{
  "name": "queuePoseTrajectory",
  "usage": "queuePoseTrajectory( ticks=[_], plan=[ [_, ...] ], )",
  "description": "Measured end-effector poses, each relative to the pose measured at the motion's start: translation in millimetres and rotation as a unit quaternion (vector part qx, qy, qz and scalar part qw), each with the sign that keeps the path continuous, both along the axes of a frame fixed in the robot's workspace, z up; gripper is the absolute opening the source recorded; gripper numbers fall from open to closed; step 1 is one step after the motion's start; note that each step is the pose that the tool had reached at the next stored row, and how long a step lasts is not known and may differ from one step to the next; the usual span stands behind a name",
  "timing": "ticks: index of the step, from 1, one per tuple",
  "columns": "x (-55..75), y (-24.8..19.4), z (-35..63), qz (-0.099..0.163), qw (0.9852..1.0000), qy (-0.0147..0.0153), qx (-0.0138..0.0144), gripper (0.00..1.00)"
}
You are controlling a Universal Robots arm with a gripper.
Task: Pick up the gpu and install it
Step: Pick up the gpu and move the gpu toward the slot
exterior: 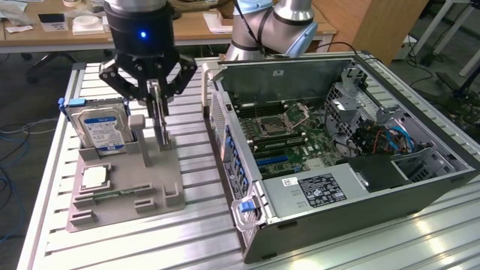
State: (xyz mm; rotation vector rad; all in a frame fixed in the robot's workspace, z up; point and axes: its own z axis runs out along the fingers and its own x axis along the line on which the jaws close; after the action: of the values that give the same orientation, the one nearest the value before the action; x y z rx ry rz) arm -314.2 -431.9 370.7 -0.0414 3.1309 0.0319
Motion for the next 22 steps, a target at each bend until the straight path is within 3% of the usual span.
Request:
queuePoseTrajectory(
  ticks=[13, 22],
  plan=[
    [0.0, 0.0, 55.2, 0.000, 1.0000, 0.0000, 0.0000, 0.28],
    [3.6, 0.0, 58.5, 0.000, 1.0000, 0.0001, 0.0000, 0.28]
  ],
)
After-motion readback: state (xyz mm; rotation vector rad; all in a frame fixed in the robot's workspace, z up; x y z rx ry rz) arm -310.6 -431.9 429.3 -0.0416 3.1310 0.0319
